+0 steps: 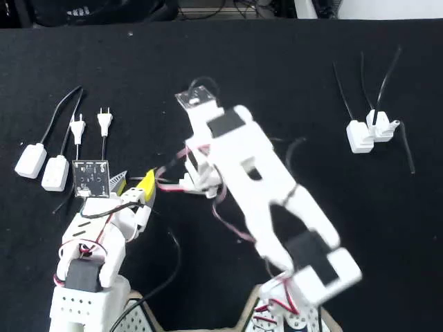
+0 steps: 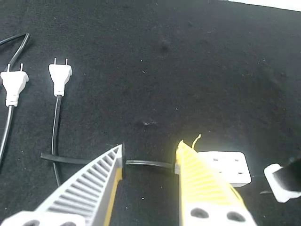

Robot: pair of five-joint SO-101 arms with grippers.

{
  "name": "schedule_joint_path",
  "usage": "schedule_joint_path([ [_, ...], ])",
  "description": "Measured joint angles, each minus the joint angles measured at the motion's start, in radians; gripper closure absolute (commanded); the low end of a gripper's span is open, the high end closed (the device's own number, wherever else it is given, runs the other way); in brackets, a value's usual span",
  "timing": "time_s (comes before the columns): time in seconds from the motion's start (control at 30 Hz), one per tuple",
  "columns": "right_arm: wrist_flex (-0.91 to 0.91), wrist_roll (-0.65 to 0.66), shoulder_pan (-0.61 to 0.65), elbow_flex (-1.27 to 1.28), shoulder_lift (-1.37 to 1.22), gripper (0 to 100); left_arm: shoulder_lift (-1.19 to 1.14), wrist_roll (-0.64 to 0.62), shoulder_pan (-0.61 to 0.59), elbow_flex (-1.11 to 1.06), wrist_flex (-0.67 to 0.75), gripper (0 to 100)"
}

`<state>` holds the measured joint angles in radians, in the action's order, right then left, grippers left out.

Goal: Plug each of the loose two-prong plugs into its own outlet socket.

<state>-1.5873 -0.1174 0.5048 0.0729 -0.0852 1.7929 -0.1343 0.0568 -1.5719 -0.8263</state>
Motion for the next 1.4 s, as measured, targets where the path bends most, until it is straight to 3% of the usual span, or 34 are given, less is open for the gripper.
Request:
schedule_joint_path([
  [0.17, -0.112, -0.061, -0.046, -0.238, -0.193, 98.8, 0.000, 0.000, 0.000, 0.000, 0.000, 81],
  [0.4, -0.143, -0.075, -0.074, -0.379, -0.344, 98.7, 0.000, 0.000, 0.000, 0.000, 0.000, 81],
  [1.4, -0.143, -0.256, -0.066, -0.446, -0.433, 98.7, 0.000, 0.002, 0.000, 0.000, 0.000, 81],
])
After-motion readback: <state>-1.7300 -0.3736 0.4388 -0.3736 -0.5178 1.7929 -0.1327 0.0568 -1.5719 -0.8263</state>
